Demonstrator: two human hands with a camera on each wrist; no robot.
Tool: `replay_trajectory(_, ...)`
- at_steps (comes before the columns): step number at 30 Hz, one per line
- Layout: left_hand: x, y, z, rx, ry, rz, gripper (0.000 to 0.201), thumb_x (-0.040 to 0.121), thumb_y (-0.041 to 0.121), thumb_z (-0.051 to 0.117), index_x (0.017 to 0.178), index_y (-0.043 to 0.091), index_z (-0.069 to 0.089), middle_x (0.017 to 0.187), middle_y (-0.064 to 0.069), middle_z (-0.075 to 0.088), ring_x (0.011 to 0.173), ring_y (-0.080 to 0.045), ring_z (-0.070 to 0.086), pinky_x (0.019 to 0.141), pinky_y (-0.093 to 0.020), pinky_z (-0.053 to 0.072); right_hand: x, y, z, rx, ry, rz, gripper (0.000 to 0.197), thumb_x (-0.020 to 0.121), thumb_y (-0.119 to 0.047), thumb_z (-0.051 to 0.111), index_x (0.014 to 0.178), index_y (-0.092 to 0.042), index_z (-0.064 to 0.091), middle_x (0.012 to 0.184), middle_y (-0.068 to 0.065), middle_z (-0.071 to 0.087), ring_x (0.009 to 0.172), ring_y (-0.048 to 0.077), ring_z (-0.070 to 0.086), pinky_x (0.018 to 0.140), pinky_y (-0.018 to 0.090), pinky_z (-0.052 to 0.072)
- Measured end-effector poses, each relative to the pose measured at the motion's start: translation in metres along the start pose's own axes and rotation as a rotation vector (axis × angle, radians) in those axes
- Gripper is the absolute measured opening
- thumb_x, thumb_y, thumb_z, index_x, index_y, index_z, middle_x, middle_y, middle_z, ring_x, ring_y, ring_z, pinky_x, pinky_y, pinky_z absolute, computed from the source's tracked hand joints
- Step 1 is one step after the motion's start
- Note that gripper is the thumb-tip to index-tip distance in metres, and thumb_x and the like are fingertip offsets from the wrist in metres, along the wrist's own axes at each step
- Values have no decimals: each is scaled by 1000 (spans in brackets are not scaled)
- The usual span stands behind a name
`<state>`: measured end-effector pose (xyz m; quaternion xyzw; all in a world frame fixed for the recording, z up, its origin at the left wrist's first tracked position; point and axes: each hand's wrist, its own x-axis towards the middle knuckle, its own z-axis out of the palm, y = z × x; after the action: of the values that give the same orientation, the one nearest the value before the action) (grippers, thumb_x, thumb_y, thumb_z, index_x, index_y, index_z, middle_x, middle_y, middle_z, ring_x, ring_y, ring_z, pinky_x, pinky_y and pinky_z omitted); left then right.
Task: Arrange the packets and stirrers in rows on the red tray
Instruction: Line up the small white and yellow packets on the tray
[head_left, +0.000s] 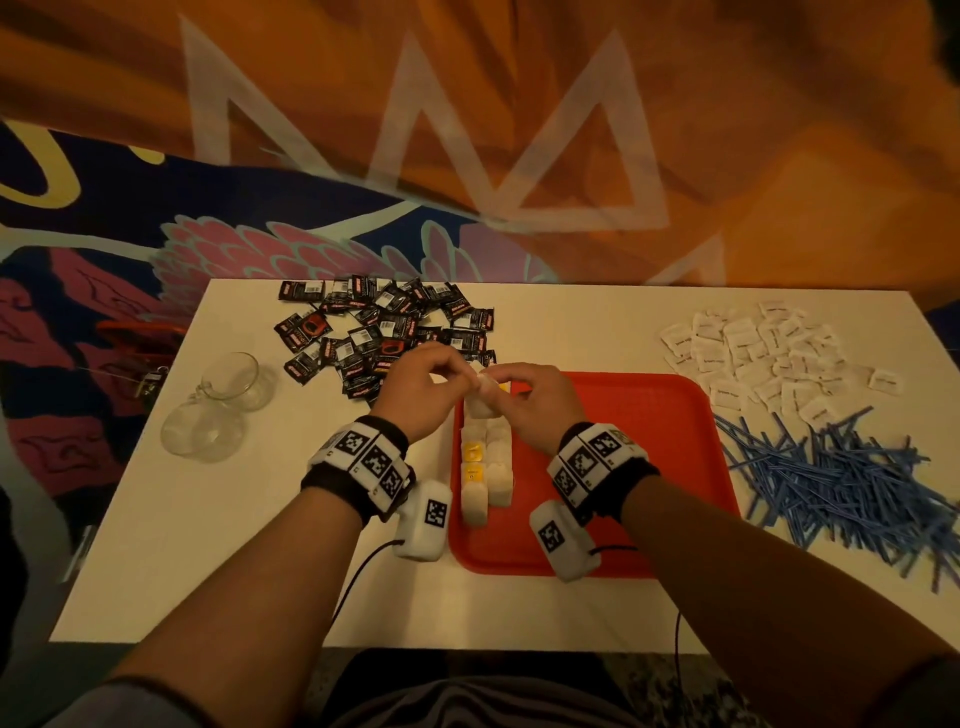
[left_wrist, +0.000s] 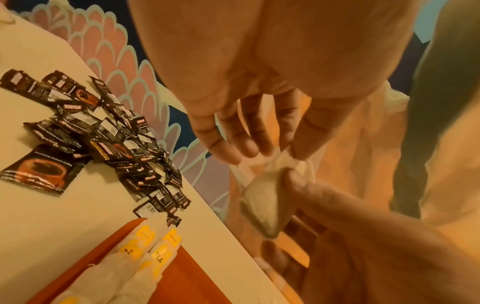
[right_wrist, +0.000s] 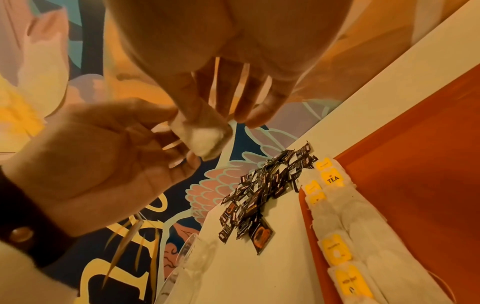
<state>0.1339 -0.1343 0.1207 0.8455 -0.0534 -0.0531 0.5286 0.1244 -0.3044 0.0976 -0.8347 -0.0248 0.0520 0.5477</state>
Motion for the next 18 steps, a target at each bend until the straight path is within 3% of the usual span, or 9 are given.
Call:
replay_trajectory(3,2,0,-3,-95,51,-68,31,85,0,67,69,26,67,79,5,66,78,-12,62,80,-39,54,0,2,0,5,-55,19,6,87,-21,72,88,-17,76,85,-5,73,84,10,67,76,22,51)
replay_trajectory(5,2,-1,-2,-100,59,-98,29,87,2,66,71,25,67,77,2,68,77,-17,63,79,-45,55,-1,5,1,24,-83,62,4,87,-20,72,84,-19,74,82,-1,73,78,12,67,70,22,51)
replay_trajectory(8,0,-7,3,-67,54,-139,22,91,10,66,76,25,66,74,-4,68,70,-24,65,74,-49,58,-2,7,2,36,-124,130,8,87,-21,73,79,-24,72,72,-9,68,69,6,63,65,22,51)
replay_trajectory(12,-5,-23,13,-17,69,-209,17,91,18,65,79,31,65,75,-5,69,72,-28,69,71,-49,60,-6,17,4,-25,-107,249,8,85,-24,74,87,-17,76,74,-9,66,65,3,57,61,18,44)
replay_trajectory(15,-16,-42,24,135,2,-217,9,93,17,64,88,25,65,81,2,66,76,-20,67,73,-40,59,-15,36,7,-139,-145,371,23,84,-28,74,103,-15,75,91,-7,65,83,6,58,66,15,41)
replay_trajectory(18,-32,-67,33,361,-150,-204,8,92,14,62,91,18,69,88,2,68,81,-17,63,80,-36,55,-28,65,12,-196,-209,535,33,82,-32,76,110,-15,72,103,-5,67,95,12,60,77,23,46)
